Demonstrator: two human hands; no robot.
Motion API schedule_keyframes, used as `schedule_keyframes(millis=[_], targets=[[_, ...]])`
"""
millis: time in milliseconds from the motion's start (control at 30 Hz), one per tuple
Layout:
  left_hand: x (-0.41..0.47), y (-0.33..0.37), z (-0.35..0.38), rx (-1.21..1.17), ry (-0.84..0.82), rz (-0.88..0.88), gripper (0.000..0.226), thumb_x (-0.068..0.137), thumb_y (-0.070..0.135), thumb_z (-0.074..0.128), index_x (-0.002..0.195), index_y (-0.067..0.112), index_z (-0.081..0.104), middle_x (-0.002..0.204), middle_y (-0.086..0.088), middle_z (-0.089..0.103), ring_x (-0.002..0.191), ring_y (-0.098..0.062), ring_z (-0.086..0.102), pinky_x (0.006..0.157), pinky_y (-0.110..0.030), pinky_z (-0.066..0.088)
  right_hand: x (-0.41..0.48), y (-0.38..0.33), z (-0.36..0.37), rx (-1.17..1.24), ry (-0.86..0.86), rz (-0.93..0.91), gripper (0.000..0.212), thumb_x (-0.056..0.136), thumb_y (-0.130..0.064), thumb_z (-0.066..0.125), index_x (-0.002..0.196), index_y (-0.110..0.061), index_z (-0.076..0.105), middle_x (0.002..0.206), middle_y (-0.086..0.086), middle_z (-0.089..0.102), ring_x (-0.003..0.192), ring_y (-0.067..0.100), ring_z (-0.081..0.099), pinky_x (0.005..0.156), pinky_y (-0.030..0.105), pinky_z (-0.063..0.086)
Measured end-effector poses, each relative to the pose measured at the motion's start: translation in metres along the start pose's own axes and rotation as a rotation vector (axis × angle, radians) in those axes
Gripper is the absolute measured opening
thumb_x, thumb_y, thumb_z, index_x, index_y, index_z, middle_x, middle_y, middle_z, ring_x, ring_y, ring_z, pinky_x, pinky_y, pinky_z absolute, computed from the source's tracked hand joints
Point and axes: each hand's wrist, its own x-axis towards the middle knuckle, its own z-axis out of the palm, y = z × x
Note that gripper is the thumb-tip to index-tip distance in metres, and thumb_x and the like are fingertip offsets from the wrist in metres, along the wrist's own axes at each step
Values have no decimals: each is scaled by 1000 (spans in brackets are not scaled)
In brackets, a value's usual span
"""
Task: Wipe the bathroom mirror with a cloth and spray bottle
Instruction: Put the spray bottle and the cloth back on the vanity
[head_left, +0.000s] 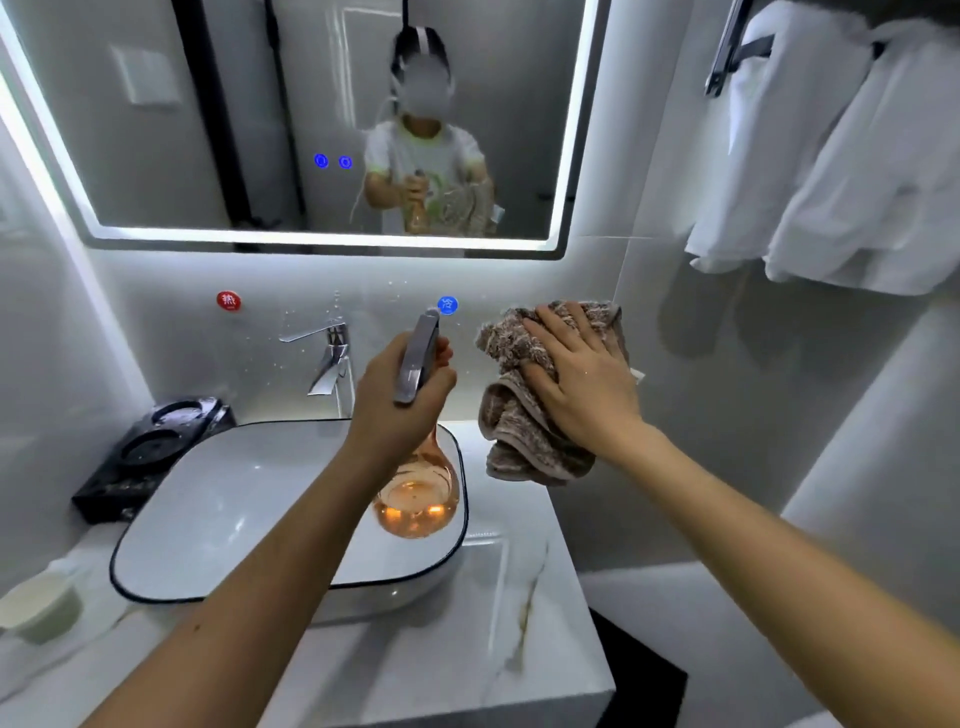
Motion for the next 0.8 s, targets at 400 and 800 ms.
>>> schedule_keyframes(millis=[400,800], targets=[[-119,-29,61,104,-13,-85,28,77,15,51,102,5,57,84,16,56,71,11,54,64,-4,34,-136,44,54,119,-163,114,53,93,-46,28,142,-26,30,153,-11,19,143,13,2,113,36,-3],[-182,-91,146,169,12,-309,28,81,17,54,107,6,55,94,9,57,70,2,55,67,0,33,-210,96,146,92,-535,119,56,93,-50,18,145,-29,19,155,-11,10,142,12,-5,105,30,-21]])
